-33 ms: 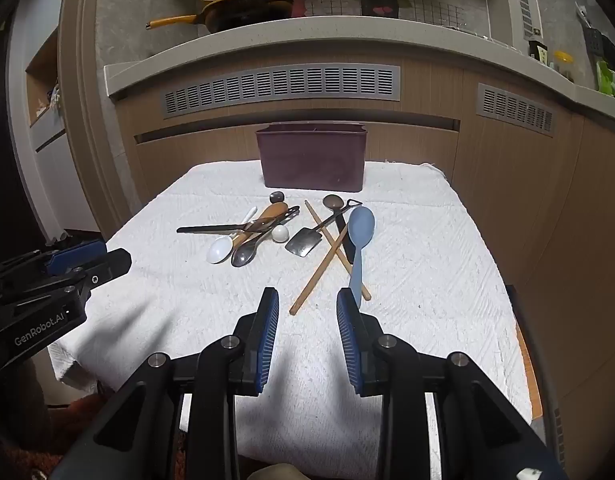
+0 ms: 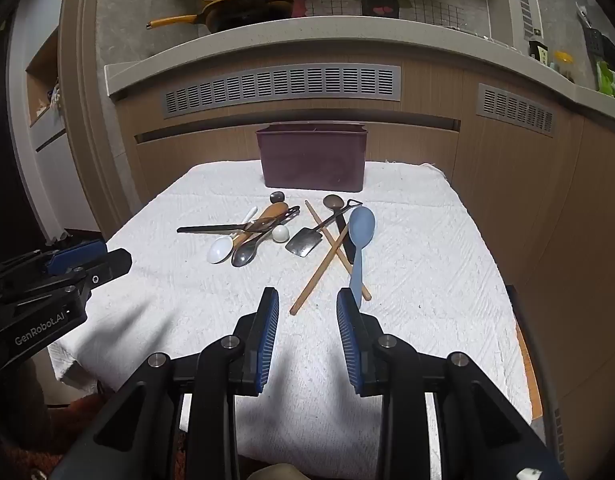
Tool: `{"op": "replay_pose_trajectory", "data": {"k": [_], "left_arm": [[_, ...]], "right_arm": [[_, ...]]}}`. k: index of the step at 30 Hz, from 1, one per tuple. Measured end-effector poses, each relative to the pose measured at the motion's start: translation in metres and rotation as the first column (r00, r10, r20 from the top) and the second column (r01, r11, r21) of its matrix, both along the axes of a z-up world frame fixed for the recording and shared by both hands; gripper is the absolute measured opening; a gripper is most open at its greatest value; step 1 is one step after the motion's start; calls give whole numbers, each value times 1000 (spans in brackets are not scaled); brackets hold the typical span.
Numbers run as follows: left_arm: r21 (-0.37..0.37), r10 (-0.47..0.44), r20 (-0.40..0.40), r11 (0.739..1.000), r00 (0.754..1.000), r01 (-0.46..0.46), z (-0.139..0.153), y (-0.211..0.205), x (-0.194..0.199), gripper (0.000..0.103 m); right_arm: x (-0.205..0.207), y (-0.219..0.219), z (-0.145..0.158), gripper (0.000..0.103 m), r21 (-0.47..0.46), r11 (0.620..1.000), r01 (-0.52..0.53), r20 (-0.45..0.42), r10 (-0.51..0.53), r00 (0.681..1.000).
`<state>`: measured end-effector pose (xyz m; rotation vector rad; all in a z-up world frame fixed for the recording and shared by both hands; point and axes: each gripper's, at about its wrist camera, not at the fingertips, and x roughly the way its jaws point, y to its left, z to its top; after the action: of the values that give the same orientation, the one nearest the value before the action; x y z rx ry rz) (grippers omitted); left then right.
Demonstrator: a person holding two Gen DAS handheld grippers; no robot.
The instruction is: Organize utensils
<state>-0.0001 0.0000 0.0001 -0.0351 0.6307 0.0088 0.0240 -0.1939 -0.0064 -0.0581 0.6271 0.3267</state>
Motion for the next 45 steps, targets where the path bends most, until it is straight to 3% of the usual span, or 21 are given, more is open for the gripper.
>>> {"op": "replay_pose_trajectory", "data": {"k": [27, 45], "left_arm": [[0, -4, 0, 1000, 1000, 4, -15, -6, 1, 36], [-8, 4, -9, 1000, 1000, -4, -6, 0, 2, 36]], "right_arm": [[2, 1, 0, 29, -11, 1000, 1, -11, -1, 1000], [4, 1, -3, 29, -9, 1000, 5, -13, -6, 1000]]}}
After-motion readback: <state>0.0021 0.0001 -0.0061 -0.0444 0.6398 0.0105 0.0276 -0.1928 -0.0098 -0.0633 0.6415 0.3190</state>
